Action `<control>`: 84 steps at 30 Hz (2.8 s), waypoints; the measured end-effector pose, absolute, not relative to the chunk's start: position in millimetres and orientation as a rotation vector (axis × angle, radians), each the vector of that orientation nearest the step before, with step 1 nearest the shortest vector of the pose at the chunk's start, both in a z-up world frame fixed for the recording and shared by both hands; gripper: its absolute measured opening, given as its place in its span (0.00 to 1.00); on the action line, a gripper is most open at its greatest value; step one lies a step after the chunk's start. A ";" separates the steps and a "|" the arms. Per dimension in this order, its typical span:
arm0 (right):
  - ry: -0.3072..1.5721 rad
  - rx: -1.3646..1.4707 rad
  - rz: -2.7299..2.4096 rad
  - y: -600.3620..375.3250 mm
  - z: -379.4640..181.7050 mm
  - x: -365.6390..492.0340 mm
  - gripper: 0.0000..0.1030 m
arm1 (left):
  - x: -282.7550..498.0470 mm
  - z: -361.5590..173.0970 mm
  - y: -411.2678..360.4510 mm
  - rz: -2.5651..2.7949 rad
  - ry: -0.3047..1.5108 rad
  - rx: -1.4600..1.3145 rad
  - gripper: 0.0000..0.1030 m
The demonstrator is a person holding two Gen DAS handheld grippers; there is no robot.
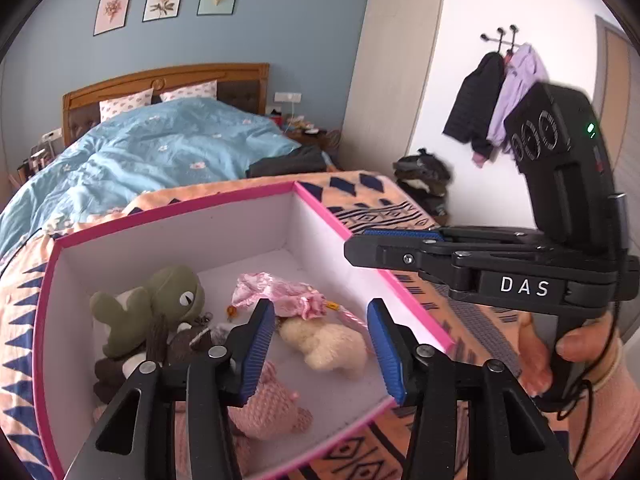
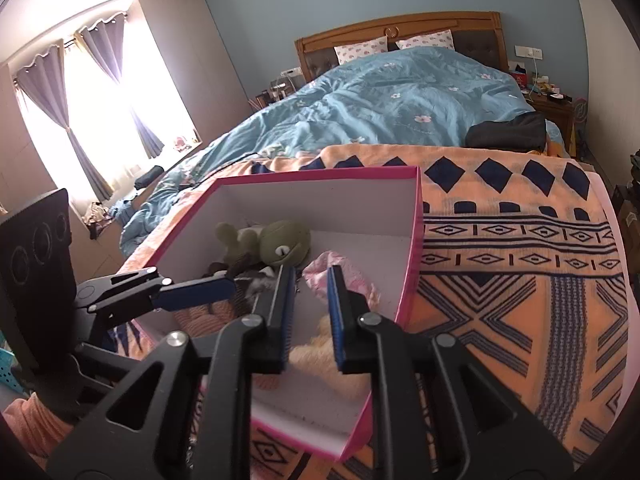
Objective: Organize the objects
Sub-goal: 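Lower the pink pouch into the box and open both grippers, then move both grippers down to the floral pink tissue pack and grasp it, then lift the floral tissue pack with both grippers and carry it over the box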
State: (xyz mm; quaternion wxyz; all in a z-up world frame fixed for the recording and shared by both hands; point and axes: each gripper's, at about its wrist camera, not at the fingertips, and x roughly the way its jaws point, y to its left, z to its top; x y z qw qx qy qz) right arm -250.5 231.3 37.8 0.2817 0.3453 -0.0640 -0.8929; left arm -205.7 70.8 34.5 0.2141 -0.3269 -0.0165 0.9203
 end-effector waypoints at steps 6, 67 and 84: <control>-0.191 0.863 -2.391 239.9 44.4 -217.2 0.31 | -170.0 51.8 57.2 2.538 -0.087 -0.786 0.58; -0.458 1.189 -2.209 264.9 -88.9 -105.2 0.46 | -77.7 -63.6 93.7 2.289 -0.094 -1.141 0.48; -0.449 1.181 -2.203 264.1 -88.2 -103.7 0.46 | -76.3 -57.7 76.9 2.434 0.080 -1.206 0.48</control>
